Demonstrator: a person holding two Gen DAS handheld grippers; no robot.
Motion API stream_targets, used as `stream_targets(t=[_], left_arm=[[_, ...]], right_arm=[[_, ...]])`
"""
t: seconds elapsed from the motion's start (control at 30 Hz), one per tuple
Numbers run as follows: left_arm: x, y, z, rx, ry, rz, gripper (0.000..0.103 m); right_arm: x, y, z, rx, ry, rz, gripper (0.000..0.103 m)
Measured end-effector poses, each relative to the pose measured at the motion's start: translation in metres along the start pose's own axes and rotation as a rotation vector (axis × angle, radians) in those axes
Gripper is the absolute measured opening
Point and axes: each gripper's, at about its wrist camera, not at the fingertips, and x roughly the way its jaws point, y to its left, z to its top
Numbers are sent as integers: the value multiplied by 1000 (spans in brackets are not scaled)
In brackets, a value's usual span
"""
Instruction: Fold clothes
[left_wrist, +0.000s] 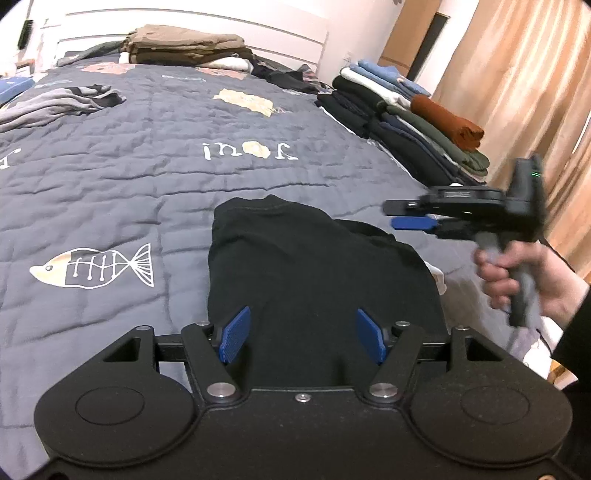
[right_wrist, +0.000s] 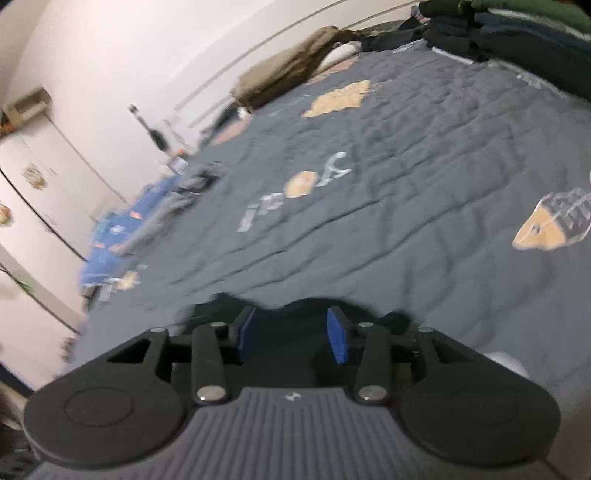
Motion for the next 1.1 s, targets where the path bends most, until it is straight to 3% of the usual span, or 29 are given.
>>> stream_targets(t=[0.2, 0.4, 0.8, 0.93, 1.1], left_arm=[[-7, 4, 1, -43, -18, -4, 63], [-15, 4, -6, -57, -20, 5, 64], [-42, 8, -20, -131, -42, -14, 66], [-51, 10, -25, -153, -49, -22, 68], [-54, 14, -34, -165, -38, 13, 68]], right_arm=[[-17, 22, -44, 60, 66, 97, 47], [-29, 26, -100, 77, 151, 54, 47], [-80, 14, -168, 216, 83, 28, 47], [-92, 11, -185, 231, 102, -15, 47], [-109, 23, -177, 224, 46, -10, 48]])
